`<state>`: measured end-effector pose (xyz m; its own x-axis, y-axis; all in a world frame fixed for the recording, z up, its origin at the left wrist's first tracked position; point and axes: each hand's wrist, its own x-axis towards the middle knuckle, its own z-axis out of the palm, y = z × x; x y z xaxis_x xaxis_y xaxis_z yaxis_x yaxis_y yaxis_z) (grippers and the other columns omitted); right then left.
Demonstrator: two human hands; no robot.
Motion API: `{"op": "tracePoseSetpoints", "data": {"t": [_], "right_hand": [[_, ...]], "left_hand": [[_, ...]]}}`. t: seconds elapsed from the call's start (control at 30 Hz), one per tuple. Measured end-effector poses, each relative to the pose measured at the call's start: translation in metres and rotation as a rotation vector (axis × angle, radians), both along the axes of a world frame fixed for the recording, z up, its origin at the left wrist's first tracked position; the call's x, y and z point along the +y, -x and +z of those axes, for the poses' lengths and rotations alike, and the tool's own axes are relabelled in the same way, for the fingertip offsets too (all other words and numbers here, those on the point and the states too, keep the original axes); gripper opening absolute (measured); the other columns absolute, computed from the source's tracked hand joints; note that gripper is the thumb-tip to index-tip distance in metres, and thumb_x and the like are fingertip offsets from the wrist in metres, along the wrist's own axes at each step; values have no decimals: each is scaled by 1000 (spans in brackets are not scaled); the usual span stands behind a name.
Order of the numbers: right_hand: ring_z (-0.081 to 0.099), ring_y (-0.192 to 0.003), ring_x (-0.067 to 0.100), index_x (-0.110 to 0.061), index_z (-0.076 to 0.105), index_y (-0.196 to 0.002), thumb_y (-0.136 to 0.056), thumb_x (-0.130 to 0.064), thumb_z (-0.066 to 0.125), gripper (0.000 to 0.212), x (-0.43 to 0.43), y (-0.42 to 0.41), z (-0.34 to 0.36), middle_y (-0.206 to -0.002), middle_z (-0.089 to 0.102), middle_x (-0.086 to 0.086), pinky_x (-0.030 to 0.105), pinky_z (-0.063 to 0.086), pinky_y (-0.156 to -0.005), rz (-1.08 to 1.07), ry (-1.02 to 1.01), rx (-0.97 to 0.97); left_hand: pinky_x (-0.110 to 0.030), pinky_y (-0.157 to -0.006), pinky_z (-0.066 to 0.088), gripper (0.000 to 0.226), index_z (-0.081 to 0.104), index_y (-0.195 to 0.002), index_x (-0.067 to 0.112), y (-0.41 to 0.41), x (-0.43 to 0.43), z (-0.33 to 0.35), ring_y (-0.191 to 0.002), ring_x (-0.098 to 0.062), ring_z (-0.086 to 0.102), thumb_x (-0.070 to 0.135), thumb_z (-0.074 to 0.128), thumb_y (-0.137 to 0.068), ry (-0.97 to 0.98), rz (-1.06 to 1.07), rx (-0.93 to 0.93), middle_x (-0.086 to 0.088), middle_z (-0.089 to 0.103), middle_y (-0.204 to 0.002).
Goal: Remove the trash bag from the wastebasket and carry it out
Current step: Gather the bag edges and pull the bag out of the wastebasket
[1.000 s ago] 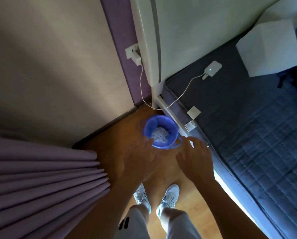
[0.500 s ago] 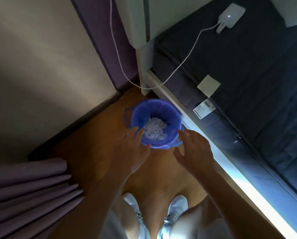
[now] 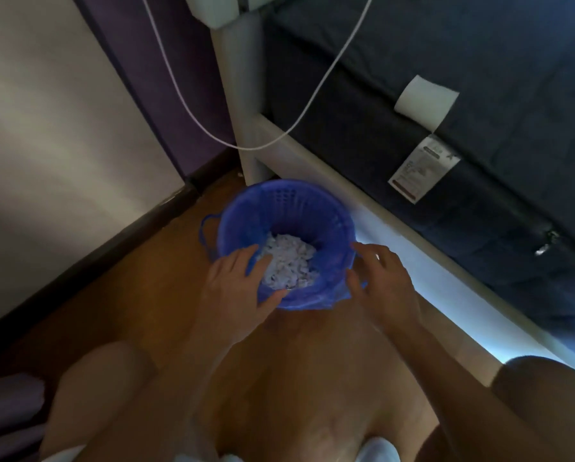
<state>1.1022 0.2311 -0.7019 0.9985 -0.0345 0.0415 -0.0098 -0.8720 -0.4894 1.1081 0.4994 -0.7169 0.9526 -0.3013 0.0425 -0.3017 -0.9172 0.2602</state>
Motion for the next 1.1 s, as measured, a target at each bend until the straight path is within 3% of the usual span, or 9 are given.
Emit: {"op": "tracePoseSetpoints", "data": {"t": [0.3,0.4,0.47,0.57,0.63,0.67,0.8,0.9,1.1], "right_hand": [[59,-114,27,-24,55,-128,-96,-39,49,35,-23,-1,-14,-126,60,6,36,46,-83,-232,5,263],[61,-110,30,-11,53,-132,-97,-30,54,39,-26,-9,-21,-126,63,14,30,41,-81,-322,-172,372],[63,-106,28,-11,51,-133,-94,-29,61,44,-24,-13,-20,-120,66,13,32,47,-83,-332,-247,474],[69,-73,28,-12,62,-107,-75,-15,80,37,-26,-23,-32,-82,68,12,34,58,-68,-418,-406,357],[60,-65,25,-6,65,-80,-82,-12,71,9,-22,-25,-25,-70,62,16,41,55,-67,-513,-565,417],[60,-67,25,-6,67,-75,-86,-16,66,15,-22,-27,-26,-72,63,16,42,53,-69,-554,-623,443],[68,-88,25,-13,73,-101,-86,-38,60,32,-23,-32,-9,-96,73,10,41,57,-83,-466,-702,321],[63,-76,25,-11,70,-93,-96,-29,57,22,-16,-33,22,-79,66,8,37,52,-70,-429,-827,224],[65,-77,23,-12,67,-83,-101,-22,51,26,-4,-30,74,-72,66,3,44,54,-81,-245,-968,153]], "left_hand": [[-56,-109,38,75,52,-138,27,-6,-15,-11,-130,-29,51,79,36,-86,75,-23,48,-7,53,-144],[-60,-113,31,73,53,-137,31,-4,-22,-16,-132,-26,50,80,41,-83,51,-25,42,-4,53,-144],[-61,-113,30,74,54,-136,32,-3,-26,-16,-133,-25,50,80,42,-81,67,-28,42,-3,54,-143],[-62,-112,30,76,54,-135,31,-1,-27,-16,-131,-25,50,82,41,-80,79,-29,39,-3,55,-142],[-61,-112,30,76,54,-136,32,-2,-27,-17,-132,-24,50,82,41,-79,71,-24,47,-2,54,-142],[-60,-112,30,78,54,-136,32,-4,-27,-18,-132,-24,50,83,40,-79,70,-19,52,-1,54,-142],[-60,-112,30,83,55,-134,33,-6,-27,-19,-132,-22,50,89,33,-76,74,-8,70,2,55,-141],[-60,-113,29,83,54,-135,33,-6,-31,-20,-132,-24,50,89,32,-77,74,-5,85,1,56,-141],[-59,-110,34,75,58,-128,33,-5,-33,-24,-126,-22,56,85,41,-77,91,20,88,2,61,-133]]}}
